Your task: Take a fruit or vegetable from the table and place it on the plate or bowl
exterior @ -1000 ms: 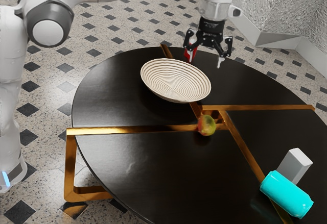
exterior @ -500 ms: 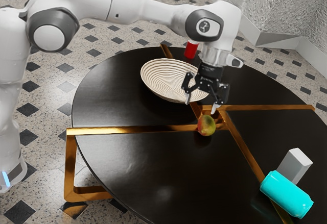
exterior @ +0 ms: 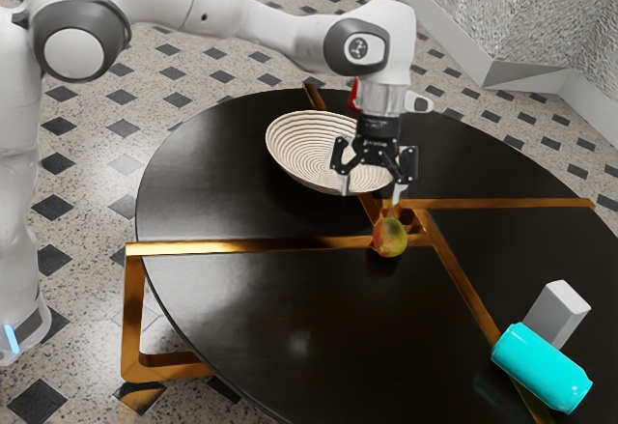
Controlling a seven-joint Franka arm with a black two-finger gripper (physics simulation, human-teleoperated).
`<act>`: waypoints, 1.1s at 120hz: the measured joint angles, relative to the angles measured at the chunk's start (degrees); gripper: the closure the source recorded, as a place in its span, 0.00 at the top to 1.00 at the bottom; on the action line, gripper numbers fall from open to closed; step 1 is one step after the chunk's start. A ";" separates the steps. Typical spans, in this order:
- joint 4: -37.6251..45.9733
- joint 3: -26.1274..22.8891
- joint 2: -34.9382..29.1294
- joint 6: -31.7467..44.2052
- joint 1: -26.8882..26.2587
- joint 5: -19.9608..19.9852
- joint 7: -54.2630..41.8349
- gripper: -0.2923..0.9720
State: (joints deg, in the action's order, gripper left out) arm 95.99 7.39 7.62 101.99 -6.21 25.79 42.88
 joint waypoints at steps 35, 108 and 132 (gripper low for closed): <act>-0.34 -0.09 2.07 1.47 1.62 4.16 7.84 0.77; 9.25 -0.02 -3.61 7.61 5.69 3.15 17.63 0.77; 7.11 -0.43 -1.13 8.33 8.00 3.14 17.76 0.77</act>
State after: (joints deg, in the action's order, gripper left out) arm 103.09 6.97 6.49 110.32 1.79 28.93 60.64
